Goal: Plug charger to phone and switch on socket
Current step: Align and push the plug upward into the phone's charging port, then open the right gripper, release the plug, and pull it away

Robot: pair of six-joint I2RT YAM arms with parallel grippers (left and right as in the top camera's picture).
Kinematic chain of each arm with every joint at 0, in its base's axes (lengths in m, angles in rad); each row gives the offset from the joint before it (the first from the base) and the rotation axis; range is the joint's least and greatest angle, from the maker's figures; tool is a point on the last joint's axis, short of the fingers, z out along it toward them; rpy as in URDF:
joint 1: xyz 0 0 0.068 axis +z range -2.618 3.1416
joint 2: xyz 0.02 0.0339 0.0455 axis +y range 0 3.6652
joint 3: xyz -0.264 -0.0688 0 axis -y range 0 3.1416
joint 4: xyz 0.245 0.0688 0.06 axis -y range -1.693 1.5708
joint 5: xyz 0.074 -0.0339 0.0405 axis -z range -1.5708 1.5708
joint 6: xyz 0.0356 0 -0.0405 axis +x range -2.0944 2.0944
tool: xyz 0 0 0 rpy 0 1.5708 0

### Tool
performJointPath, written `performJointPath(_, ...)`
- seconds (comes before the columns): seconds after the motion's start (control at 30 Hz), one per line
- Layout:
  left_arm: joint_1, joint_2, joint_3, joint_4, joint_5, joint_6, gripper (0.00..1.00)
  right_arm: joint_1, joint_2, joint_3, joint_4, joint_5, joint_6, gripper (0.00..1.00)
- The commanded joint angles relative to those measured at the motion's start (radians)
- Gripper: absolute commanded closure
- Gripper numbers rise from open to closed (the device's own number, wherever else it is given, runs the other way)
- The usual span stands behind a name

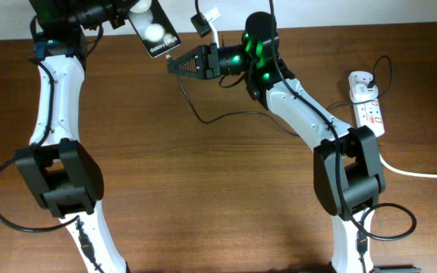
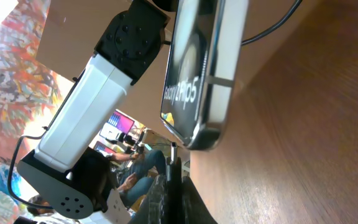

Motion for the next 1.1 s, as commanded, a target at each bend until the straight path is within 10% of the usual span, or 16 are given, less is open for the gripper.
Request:
performJointPath(0.0,0.006,-0.008,0.018,0.008,0.02,0.011,1.0,0.001,0.005,0.008,0.007,-0.008,-0.018,0.96)
performJointPath(1.07,-0.021,-0.008,0.018,0.008,0.06,0.008,1.0,0.001,0.005,0.008,-0.002,0.013,-0.013,0.96)
